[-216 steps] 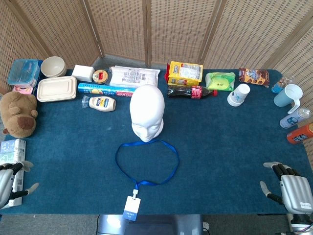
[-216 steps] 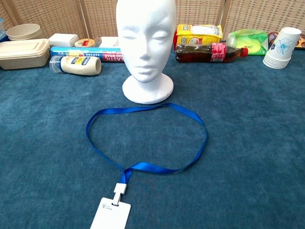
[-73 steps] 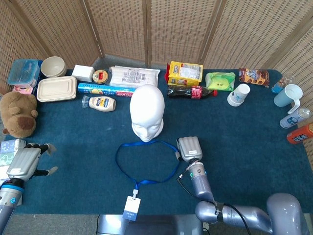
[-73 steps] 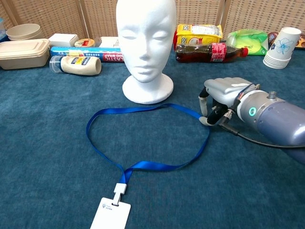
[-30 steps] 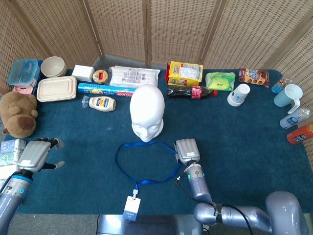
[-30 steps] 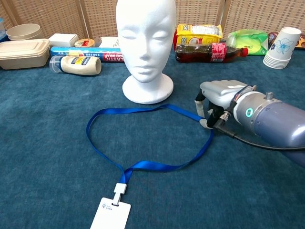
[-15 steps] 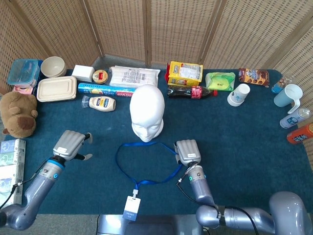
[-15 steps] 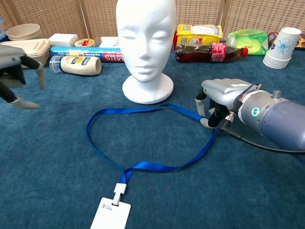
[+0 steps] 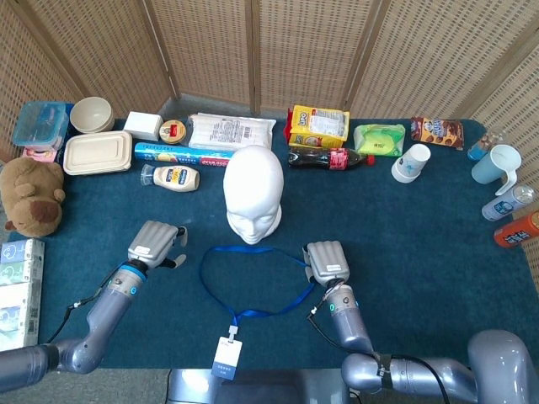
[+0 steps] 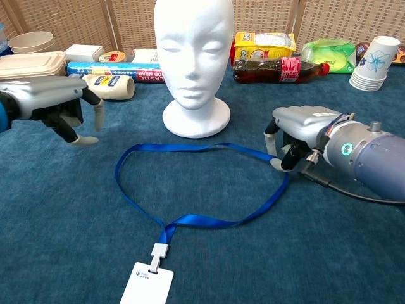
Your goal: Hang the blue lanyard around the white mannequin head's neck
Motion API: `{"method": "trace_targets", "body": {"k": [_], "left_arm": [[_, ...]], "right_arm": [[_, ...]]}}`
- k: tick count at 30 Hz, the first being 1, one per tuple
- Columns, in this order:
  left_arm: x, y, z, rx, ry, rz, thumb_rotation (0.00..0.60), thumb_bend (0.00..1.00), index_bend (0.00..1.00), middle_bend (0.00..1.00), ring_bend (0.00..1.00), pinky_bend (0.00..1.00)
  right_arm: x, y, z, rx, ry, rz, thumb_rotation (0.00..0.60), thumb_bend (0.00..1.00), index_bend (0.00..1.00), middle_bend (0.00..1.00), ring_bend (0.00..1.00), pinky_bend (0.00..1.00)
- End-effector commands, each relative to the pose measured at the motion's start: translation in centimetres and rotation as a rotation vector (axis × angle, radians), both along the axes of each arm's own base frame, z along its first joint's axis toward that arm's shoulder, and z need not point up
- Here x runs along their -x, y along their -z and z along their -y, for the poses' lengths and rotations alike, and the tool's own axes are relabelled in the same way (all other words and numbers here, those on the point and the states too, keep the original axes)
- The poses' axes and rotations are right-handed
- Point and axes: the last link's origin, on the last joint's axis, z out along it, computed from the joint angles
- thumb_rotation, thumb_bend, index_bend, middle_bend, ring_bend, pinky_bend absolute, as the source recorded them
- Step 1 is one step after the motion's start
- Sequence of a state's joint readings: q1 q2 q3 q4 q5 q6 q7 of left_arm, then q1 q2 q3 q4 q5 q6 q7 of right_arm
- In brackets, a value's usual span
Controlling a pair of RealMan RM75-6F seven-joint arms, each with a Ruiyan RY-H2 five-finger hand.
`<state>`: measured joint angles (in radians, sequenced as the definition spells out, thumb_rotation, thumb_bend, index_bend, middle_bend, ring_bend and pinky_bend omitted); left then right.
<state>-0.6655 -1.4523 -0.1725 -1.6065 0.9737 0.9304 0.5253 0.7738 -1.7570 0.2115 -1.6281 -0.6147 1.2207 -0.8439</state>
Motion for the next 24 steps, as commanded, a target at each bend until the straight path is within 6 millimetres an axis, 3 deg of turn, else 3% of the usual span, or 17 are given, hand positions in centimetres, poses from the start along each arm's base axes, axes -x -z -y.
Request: {"method": "trace_targets", "body": {"k": [1,24], "left_arm": [[-0.5,0.8,-0.4,0.019,-0.006,0.000,0.545,0.31,0.50,1.00,1.00,1.00],[-2.7,4.8,-1.8,0.064,-0.059,0.013,0.548,0.31,0.50,1.00,1.00,1.00]], "right_arm": [[0.1,0.0,0.0,-0.002,0.002,0.000,0.600,0.48,0.59,1.00,1.00,1.00],[0.9,-0.2,0.1,0.000,0.021,-0.011,0.600,0.48,0.60,1.00,1.00,1.00]]}}
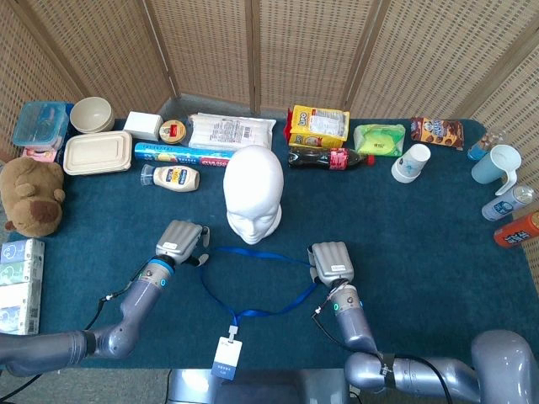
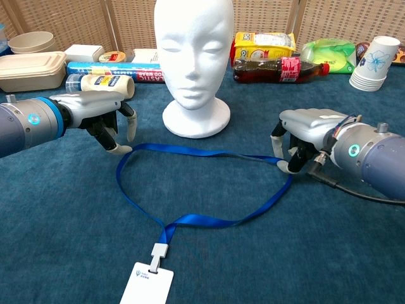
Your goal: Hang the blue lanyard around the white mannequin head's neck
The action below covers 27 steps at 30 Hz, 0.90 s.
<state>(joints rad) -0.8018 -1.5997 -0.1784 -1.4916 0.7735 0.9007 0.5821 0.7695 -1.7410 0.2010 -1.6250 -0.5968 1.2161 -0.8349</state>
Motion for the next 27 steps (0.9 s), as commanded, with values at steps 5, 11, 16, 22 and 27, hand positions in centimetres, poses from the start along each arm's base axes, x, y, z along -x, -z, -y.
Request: {"method": "trace_targets", "body": {"k": [5,11,16,22,27], "left_arm": [[-0.1,0.8,-0.1,0.017,-0.031,0.015,0.549,0.31,0.50,1.00,1.00,1.00],[-0.4,1.1,-0.3,0.017,-0.031,0.021,0.548,0.31,0.50,1.00,1.00,1.00],[-0.6,1.2,-0.7,0.005,-0.034,0.021,0.546,0.31,0.50,1.00,1.00,1.00],[-0.5,1.6,-0.9,0.005,-0.045,0.021,0.547,0.31,0.50,1.00,1.00,1.00],[-0.6,1.9,-1.0,-0.001,-0.056,0.027,0.549,0.31,0.54,1.00,1.00,1.00]], "right_arm": [[0.0,0.0,0.0,0.002,-0.002,0.000,0.600,0.48,0.60,1.00,1.00,1.00],[0.1,0.1,0.0,0.001,0.000,-0.005,0.600,0.48,0.60,1.00,1.00,1.00],[0.2,0.0,0.0,0.001,0.008,-0.007,0.600,0.48,0.60,1.00,1.00,1.00],[0.4,0.0,0.0,-0.002,0.014,-0.010,0.600,0.48,0.60,1.00,1.00,1.00],[0.5,0.0,0.0,-0.004,0.019,-0.012,0.600,0.48,0.60,1.00,1.00,1.00]]}}
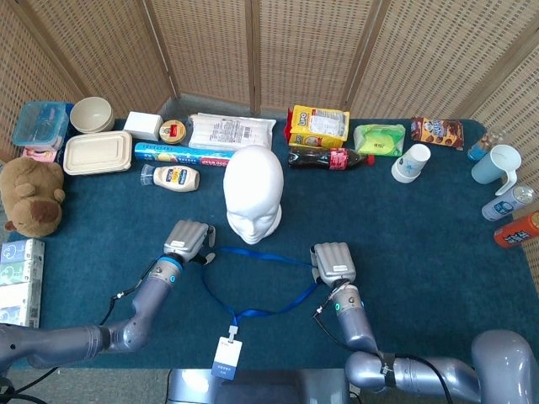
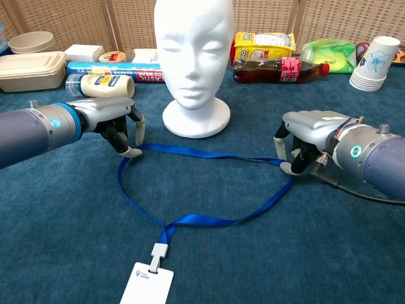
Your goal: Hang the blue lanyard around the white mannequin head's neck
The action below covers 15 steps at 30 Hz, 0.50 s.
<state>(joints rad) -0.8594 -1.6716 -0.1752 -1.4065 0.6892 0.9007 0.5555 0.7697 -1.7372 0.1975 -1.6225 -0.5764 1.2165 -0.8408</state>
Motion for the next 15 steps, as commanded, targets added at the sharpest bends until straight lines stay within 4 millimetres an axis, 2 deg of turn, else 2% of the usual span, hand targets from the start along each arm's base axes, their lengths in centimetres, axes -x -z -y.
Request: {"method": "trace_targets", "body": {"k": [1,15], "left_arm": [[-0.01,0.08,-0.06,-0.004,-0.004,0.000,0.551,0.31,0.54,1.00,1.00,1.00],[0.12,0.36,-0.30,-0.004,-0.021,-0.014,0.551,0.32,0.60,1.00,1.00,1.00]], "right_arm": [[0.05,-0.02,0.03,0.000,0.003,0.000,0.600,0.48,0.60,1.00,1.00,1.00],[0.33,-0.11,0.10,0.005,0.011,-0.007,0.600,0.48,0.60,1.00,1.00,1.00]]}}
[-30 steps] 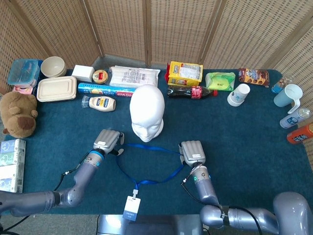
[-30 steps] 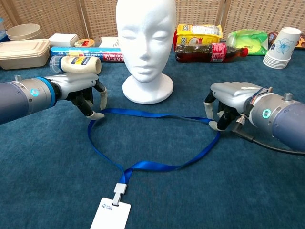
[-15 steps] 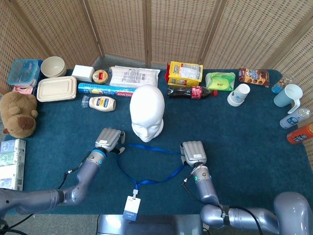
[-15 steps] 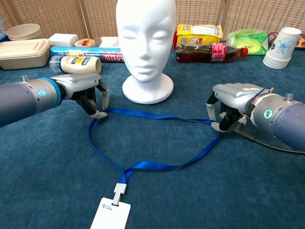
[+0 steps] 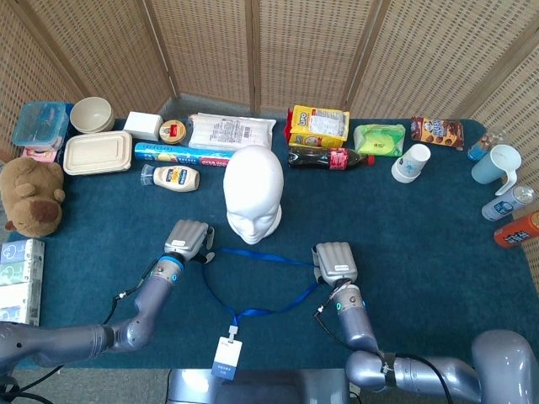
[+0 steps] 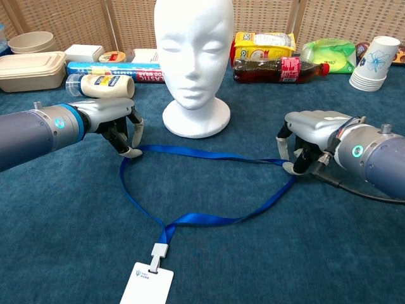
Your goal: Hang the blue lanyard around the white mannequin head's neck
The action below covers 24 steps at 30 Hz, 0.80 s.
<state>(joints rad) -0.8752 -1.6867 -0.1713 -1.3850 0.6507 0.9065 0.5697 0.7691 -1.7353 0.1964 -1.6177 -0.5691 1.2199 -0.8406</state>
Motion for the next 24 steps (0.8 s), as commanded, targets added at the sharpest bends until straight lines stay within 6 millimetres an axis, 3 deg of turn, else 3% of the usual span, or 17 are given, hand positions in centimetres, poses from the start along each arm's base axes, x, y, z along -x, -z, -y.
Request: {"method": "trace_targets", "body": {"k": [1,24], "left_arm": [[0.02,0.04,-0.03,0.001,-0.003,0.000,0.553,0.33,0.60,1.00,1.00,1.00],[0.17,-0.10,-0.25,0.001,-0.019,-0.002,0.558,0.46,0.64,1.00,1.00,1.00]], "right_arm": [[0.06,-0.03,0.01,0.001,0.002,-0.001,0.600,0.49,0.60,1.00,1.00,1.00],[0.10,-0.56,0.11,0.008,0.010,0.022,0.600,0.49,0.60,1.00,1.00,1.00]]}}
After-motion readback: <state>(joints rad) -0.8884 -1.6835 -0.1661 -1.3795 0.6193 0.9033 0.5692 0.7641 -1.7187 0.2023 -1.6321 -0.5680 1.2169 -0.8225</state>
